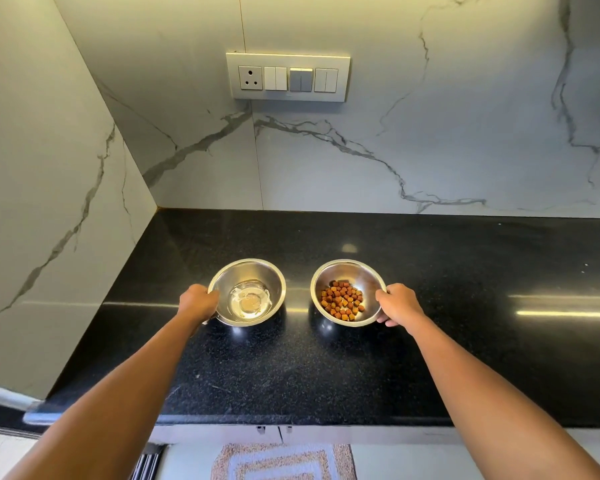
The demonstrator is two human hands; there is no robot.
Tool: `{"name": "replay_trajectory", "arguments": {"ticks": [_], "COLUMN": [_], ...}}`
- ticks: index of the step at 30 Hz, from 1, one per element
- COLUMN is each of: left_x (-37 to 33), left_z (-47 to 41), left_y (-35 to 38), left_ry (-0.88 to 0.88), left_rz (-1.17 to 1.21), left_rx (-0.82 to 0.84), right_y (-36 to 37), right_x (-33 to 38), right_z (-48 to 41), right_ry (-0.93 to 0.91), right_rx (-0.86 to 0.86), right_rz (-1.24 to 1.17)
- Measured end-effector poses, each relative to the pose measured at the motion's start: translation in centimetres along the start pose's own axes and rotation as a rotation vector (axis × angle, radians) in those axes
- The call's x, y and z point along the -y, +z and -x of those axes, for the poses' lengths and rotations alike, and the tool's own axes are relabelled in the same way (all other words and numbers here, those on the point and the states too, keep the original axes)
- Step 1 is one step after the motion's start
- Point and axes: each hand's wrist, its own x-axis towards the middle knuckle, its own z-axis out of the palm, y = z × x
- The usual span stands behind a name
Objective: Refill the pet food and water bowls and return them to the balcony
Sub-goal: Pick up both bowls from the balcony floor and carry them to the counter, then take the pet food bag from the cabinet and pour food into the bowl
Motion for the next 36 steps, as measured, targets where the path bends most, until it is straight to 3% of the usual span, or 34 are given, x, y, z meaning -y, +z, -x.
{"name": "replay_trajectory", "arguments": {"ticks": [6,10,17,24,29,36], "left_x": [-0.4,-1.4,-5.1,-10.8,-16.1,-24.9], "left_z": [1.0,2.2,4.6,7.5,9.9,15.3], "left_y": [-0.1,-0.2,-0.3,-2.7,-7.7,-16.5], "left_ry": [0.029,0.175,0.419,0.799,1.138,1.381], "left_rz": [-0.131,-0.315,-0.501,-0.612,-0.495,-0.272], "left_rx": [-0.053,-0.153,-0.227,-0.444,-0.673,-0.946], "right_y": [-0.1,-0.4,-0.3,-2.0,-6.1,-13.3], "right_x": [0.3,1.5,5.4,11.0,16.8,25.7], "right_z": [0.6,2.1,5.2,8.9,12.4,18.0], "right_ry": [0.023,-0.034,-0.263,-0.616,-1.015,-1.288], "right_rx": [-0.049,-0.176,-0.258,-0.420,-0.784,-1.190], "right_rz": [0.043,0.225,0.245,0.234,0.110,-0.001]}}
